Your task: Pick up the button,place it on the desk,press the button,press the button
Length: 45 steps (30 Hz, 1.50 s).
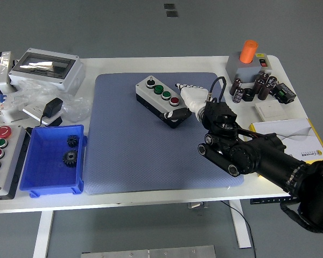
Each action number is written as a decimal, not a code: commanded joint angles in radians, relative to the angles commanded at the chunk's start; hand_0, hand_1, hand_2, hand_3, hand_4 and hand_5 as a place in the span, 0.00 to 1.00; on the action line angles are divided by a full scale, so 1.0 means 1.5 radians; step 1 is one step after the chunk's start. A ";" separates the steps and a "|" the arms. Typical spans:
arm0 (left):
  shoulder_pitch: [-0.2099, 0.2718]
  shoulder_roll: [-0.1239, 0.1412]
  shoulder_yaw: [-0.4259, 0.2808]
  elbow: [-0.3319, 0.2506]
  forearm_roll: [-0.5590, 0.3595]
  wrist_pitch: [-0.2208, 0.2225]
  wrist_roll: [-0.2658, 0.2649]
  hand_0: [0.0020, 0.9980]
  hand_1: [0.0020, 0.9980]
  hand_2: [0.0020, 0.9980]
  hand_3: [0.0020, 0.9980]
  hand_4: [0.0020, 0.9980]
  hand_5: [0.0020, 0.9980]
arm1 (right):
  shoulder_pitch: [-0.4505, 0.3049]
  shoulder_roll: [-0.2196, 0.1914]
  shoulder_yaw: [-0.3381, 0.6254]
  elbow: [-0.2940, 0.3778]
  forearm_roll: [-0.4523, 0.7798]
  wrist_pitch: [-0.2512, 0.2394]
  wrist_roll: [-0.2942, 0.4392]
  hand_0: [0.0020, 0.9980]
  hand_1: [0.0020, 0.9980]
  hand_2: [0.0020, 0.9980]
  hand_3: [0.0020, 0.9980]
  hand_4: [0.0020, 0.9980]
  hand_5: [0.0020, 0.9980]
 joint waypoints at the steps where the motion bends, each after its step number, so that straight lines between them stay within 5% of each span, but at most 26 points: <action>1: 0.000 0.000 0.000 0.000 0.000 0.000 0.000 0.74 0.76 0.57 0.55 0.39 0.00 | 0.000 0.000 -0.001 -0.001 0.000 -0.001 0.000 0.73 0.85 0.90 1.00 1.00 0.67; 4: -0.001 0.000 0.000 0.000 0.001 0.000 -0.001 0.74 0.76 0.57 0.55 0.39 0.00 | 0.000 0.000 -0.008 -0.003 0.000 -0.007 -0.001 0.73 0.85 0.90 1.00 1.00 0.67; 5: -0.001 0.000 0.000 0.000 0.001 0.000 -0.001 0.74 0.76 0.57 0.55 0.39 0.00 | -0.001 0.000 -0.010 -0.004 0.000 -0.009 -0.001 0.31 0.65 0.76 0.99 1.00 0.55; 10: -0.003 0.000 0.001 0.000 0.001 -0.001 -0.001 0.74 0.76 0.57 0.55 0.39 0.00 | -0.003 0.000 -0.025 -0.007 0.003 -0.023 0.000 0.31 0.65 0.76 0.99 1.00 0.55; 11: -0.003 0.000 0.001 0.000 0.001 -0.001 -0.001 0.74 0.76 0.57 0.55 0.39 0.00 | -0.003 0.000 -0.027 -0.007 0.003 -0.026 0.001 0.18 0.51 0.67 0.89 0.97 0.43; 16: -0.003 0.000 0.003 0.000 0.000 -0.001 -0.001 0.74 0.76 0.57 0.55 0.39 0.00 | -0.003 0.000 -0.035 -0.006 0.001 -0.040 0.002 0.18 0.51 0.67 0.89 0.97 0.43; 17: -0.003 0.001 0.003 0.000 0.000 -0.001 -0.001 0.74 0.76 0.57 0.55 0.39 0.00 | -0.004 0.000 -0.037 -0.005 -0.001 -0.042 0.001 0.10 0.42 0.58 0.80 0.94 0.39; 22: -0.004 0.000 0.005 0.000 -0.002 -0.002 -0.002 0.74 0.76 0.57 0.55 0.39 0.00 | -0.007 0.000 -0.042 0.000 -0.020 -0.045 -0.005 0.10 0.42 0.58 0.80 0.94 0.39; 23: -0.004 0.000 0.006 0.000 -0.002 -0.002 -0.002 0.74 0.76 0.57 0.55 0.39 0.00 | -0.007 0.000 -0.043 0.001 -0.023 -0.046 -0.005 0.08 0.40 0.51 0.72 0.94 0.38; 34: -0.003 0.001 0.008 0.000 -0.005 -0.001 -0.004 0.74 0.76 0.57 0.55 0.39 0.00 | -0.014 0.000 -0.043 -0.004 -0.026 -0.066 0.004 0.08 0.39 0.49 0.68 0.93 0.37; 35: -0.003 0.001 0.009 0.000 -0.005 -0.001 -0.004 0.74 0.76 0.57 0.55 0.39 0.00 | -0.015 0.000 -0.043 -0.004 -0.025 -0.069 0.006 0.07 0.39 0.47 0.61 0.91 0.36; 40: -0.001 0.001 0.010 0.000 -0.007 0.000 -0.005 0.74 0.76 0.57 0.55 0.39 0.00 | -0.017 0.000 -0.042 0.005 -0.017 -0.090 0.027 0.07 0.39 0.47 0.61 0.91 0.36; 41: 0.000 0.001 0.010 0.000 -0.007 0.001 -0.005 0.74 0.76 0.57 0.55 0.39 0.00 | -0.017 0.000 -0.042 0.008 -0.014 -0.095 0.033 0.07 0.38 0.44 0.51 0.90 0.37; 45: 0.002 0.001 0.011 0.000 -0.009 0.004 -0.006 0.74 0.76 0.57 0.55 0.39 0.00 | -0.018 0.000 -0.041 0.024 -0.008 -0.113 0.054 0.07 0.38 0.44 0.51 0.90 0.37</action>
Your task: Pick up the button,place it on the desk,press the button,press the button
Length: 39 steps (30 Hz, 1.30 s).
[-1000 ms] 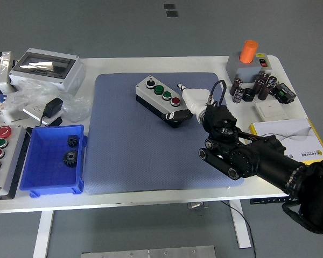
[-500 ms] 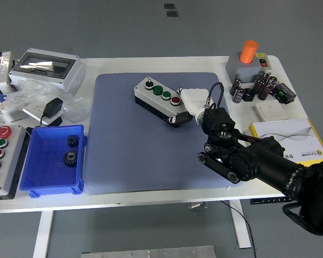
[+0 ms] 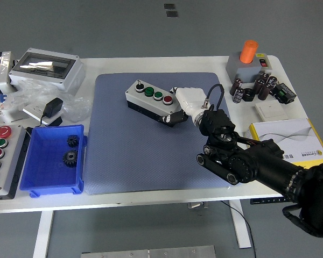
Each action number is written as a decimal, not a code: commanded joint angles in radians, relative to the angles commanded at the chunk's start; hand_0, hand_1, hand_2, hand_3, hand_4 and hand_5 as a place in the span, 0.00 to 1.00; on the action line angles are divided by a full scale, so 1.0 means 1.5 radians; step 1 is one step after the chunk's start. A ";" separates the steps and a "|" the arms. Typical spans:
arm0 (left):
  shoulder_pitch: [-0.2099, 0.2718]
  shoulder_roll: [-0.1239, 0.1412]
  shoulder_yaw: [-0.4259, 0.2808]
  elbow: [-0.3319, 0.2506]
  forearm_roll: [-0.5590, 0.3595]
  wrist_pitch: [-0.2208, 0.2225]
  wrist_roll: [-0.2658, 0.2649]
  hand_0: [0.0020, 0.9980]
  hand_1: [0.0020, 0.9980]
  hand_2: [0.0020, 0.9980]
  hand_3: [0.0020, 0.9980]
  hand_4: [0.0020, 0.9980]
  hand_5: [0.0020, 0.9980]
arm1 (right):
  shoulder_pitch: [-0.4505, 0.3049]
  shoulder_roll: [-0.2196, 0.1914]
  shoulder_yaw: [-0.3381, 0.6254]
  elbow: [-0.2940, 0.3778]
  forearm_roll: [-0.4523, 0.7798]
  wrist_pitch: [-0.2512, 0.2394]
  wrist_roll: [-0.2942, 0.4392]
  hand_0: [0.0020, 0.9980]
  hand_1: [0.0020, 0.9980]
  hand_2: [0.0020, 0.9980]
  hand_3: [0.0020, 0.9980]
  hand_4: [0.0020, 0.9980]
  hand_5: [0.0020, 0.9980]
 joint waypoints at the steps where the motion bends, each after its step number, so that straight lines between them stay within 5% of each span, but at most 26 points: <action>1: 0.000 0.000 0.000 0.000 0.000 0.001 0.000 0.74 0.76 0.57 0.55 0.39 0.00 | 0.000 0.000 0.000 0.003 0.000 -0.004 0.003 0.07 0.38 0.44 0.51 0.90 0.37; 2: 0.001 0.000 0.001 0.000 -0.001 0.001 0.000 0.74 0.76 0.57 0.55 0.40 0.00 | 0.000 0.000 0.000 0.005 0.000 -0.006 0.006 0.07 0.36 0.39 0.38 0.79 0.36; 7: 0.001 0.000 0.002 0.000 -0.003 0.003 -0.002 0.74 0.76 0.57 0.55 0.40 0.00 | -0.001 0.000 -0.003 0.008 -0.002 -0.012 0.010 0.07 0.36 0.39 0.38 0.79 0.36; 8: 0.001 0.000 0.002 0.000 -0.003 0.004 -0.002 0.74 0.76 0.57 0.55 0.41 0.00 | -0.002 0.000 -0.003 0.007 -0.002 -0.012 0.010 0.07 0.31 0.35 0.30 0.49 0.27; 13: 0.001 0.000 0.002 0.000 -0.003 0.004 -0.002 0.74 0.76 0.57 0.55 0.41 0.00 | -0.004 0.000 -0.007 0.007 -0.005 -0.019 0.015 0.07 0.31 0.35 0.30 0.49 0.27; 14: 0.001 0.000 0.002 0.000 -0.003 0.004 -0.002 0.74 0.76 0.57 0.56 0.42 0.00 | -0.004 0.000 -0.006 0.007 -0.005 -0.021 0.017 0.07 0.30 0.33 0.26 0.40 0.25; 39: 0.001 -0.005 0.010 0.000 -0.018 0.014 -0.016 0.74 0.76 0.58 0.57 0.50 0.00 | -0.021 0.000 0.054 0.013 0.053 -0.061 0.077 0.04 0.26 0.29 0.22 0.38 0.26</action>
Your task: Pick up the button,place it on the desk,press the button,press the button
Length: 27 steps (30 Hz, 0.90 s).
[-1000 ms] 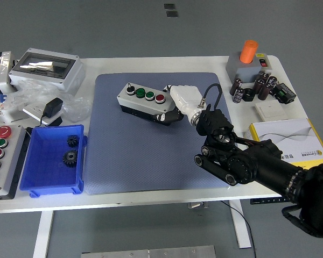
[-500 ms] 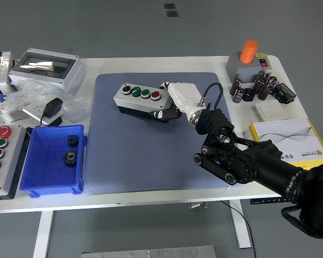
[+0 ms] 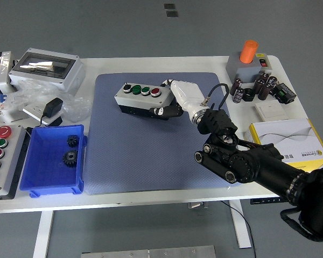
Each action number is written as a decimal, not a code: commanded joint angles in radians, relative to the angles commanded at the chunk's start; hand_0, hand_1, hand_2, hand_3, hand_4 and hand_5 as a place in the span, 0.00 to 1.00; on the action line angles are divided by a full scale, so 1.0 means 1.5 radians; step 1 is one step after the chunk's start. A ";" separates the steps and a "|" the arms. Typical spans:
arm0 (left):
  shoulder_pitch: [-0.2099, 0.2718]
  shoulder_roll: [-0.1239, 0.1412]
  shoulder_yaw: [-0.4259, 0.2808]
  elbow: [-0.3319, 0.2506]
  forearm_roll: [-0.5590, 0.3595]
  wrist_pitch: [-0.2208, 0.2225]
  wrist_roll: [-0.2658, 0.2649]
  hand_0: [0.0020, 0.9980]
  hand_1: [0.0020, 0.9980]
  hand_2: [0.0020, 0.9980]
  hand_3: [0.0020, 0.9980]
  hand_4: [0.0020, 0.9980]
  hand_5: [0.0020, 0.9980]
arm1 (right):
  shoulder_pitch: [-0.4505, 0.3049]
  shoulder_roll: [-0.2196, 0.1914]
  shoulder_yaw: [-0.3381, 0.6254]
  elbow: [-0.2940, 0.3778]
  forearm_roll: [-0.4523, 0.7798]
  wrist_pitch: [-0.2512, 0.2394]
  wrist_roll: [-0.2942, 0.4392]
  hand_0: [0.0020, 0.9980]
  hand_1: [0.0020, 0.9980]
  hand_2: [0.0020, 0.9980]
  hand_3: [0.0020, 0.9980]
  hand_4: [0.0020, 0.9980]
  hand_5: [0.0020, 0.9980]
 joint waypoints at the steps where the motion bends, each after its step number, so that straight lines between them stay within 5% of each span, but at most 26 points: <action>1: 0.000 0.000 0.000 0.000 -0.001 0.001 -0.001 0.74 0.76 0.58 0.57 0.50 0.00 | -0.002 0.000 0.005 0.000 0.004 -0.002 0.004 0.04 0.26 0.29 0.22 0.38 0.26; 10: 0.001 -0.002 0.000 0.000 -0.004 0.003 -0.004 0.74 0.76 0.59 0.57 0.55 0.05 | -0.016 0.000 0.029 -0.005 0.072 -0.013 0.036 0.04 0.26 0.28 0.21 0.39 0.27; 11: 0.001 -0.002 0.000 0.000 -0.004 0.003 -0.004 0.74 0.76 0.60 0.58 0.62 0.10 | -0.017 0.000 0.030 -0.004 0.077 -0.013 0.039 0.03 0.25 0.28 0.21 0.40 0.28; 27: 0.003 -0.004 0.002 0.000 -0.008 0.006 -0.006 0.75 0.77 0.61 0.58 0.63 0.11 | -0.036 -0.026 0.049 0.037 0.190 -0.005 0.087 0.01 0.23 0.25 0.19 0.37 0.38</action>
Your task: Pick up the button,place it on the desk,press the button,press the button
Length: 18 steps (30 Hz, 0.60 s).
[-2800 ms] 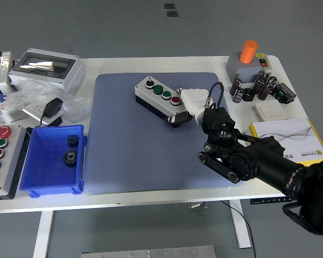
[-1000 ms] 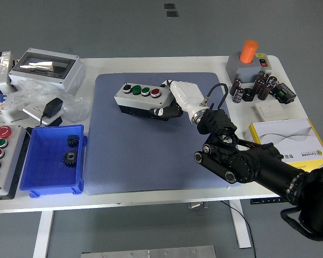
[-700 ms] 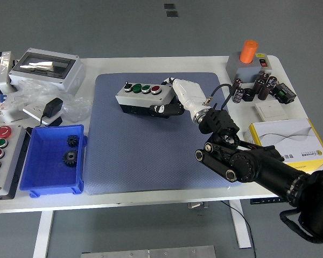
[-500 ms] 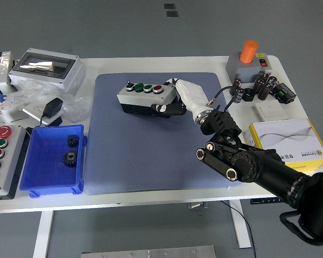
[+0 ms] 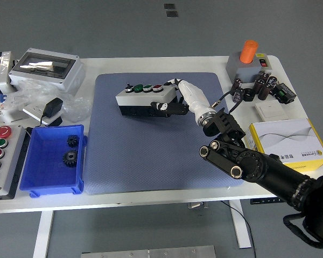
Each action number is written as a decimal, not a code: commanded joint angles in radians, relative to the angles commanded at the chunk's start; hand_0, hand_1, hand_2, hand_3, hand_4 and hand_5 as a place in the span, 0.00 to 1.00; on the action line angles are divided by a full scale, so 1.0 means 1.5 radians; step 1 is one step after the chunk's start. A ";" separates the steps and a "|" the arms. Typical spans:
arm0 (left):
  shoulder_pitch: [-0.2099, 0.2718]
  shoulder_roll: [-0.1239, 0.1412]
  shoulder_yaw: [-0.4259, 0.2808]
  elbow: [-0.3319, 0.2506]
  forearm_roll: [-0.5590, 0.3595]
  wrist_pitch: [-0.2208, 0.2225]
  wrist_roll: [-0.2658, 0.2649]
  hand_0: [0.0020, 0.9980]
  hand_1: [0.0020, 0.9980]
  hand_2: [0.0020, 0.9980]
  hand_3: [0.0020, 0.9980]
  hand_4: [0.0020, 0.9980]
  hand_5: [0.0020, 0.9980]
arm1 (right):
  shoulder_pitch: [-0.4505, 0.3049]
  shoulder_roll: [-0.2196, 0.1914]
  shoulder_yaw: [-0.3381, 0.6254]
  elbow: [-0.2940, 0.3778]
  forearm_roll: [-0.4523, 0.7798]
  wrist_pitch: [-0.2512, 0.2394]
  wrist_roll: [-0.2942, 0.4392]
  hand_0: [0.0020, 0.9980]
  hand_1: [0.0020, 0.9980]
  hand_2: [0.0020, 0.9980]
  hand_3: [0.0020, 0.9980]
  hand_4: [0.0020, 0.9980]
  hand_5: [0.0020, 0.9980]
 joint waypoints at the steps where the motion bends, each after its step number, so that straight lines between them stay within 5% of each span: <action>1: 0.000 0.000 0.000 0.000 -0.001 0.000 0.000 0.75 0.77 0.61 0.58 0.63 0.11 | -0.002 -0.004 0.001 0.005 0.004 0.001 0.002 0.01 0.23 0.25 0.19 0.37 0.38; 10: 0.003 -0.003 0.002 0.000 -0.005 0.002 0.000 0.74 0.77 0.61 0.58 0.62 0.10 | -0.029 -0.051 0.000 0.070 0.027 0.012 0.026 0.02 0.21 0.24 0.18 0.37 0.46; 18: 0.006 -0.005 0.002 0.000 -0.007 0.003 0.001 0.74 0.77 0.62 0.58 0.64 0.12 | -0.067 -0.111 -0.019 0.174 0.032 0.020 0.036 0.01 0.21 0.24 0.18 0.37 0.46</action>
